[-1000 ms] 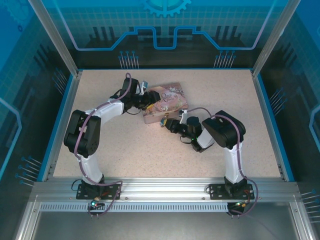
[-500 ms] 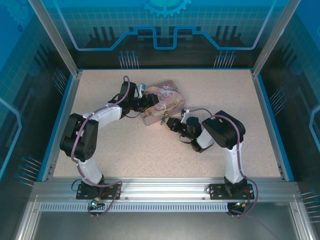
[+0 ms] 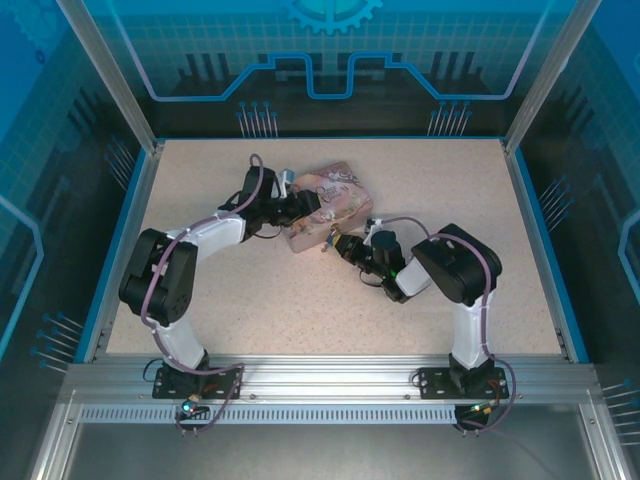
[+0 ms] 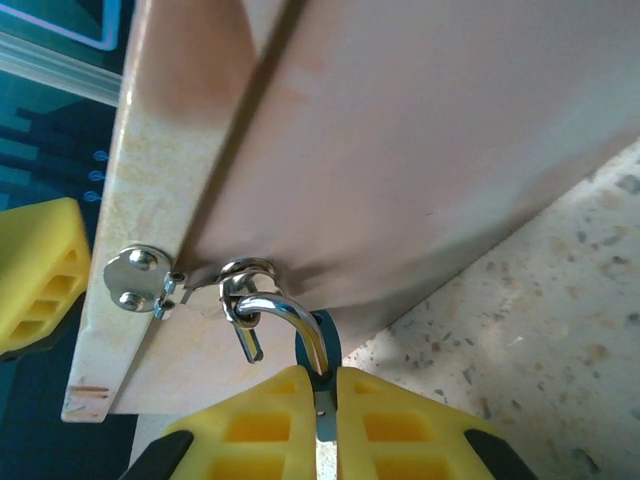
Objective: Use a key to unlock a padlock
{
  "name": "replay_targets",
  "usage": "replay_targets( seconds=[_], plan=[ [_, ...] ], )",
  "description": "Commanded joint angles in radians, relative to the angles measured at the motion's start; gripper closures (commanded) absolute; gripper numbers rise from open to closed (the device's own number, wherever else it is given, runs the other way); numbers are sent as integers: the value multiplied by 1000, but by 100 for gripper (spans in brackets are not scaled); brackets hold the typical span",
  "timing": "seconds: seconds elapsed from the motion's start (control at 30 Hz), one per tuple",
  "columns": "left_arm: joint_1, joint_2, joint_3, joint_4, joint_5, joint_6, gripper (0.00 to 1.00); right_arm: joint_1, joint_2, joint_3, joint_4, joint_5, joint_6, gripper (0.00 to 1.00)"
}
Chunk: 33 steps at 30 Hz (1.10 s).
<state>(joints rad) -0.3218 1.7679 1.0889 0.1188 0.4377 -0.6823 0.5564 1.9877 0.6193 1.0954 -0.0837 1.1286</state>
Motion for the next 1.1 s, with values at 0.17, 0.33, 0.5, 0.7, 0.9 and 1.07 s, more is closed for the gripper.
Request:
replay_targets(
  seconds=[0.17, 0.33, 0.5, 0.7, 0.9, 1.07],
  plan=[
    [-23, 1, -61, -84, -46, -11, 35, -2, -56, 9, -211, 55, -11, 90],
    [-23, -2, -72, -103, -65, 8, 34, -37, -78, -7, -196, 52, 5, 90],
    [-29, -4, -94, -100, -70, 13, 33, -53, -110, 28, -298, 39, 2, 90],
    [-52, -18, -104, -123, -100, 29, 31, -56, -133, 64, -376, 33, 8, 90],
    [-56, -13, -107, -116, -103, 15, 30, -54, -128, 59, -334, -12, -23, 87],
    [-56, -6, -103, -107, -100, 9, 30, -47, -64, 51, -267, -49, -30, 80]
  ],
)
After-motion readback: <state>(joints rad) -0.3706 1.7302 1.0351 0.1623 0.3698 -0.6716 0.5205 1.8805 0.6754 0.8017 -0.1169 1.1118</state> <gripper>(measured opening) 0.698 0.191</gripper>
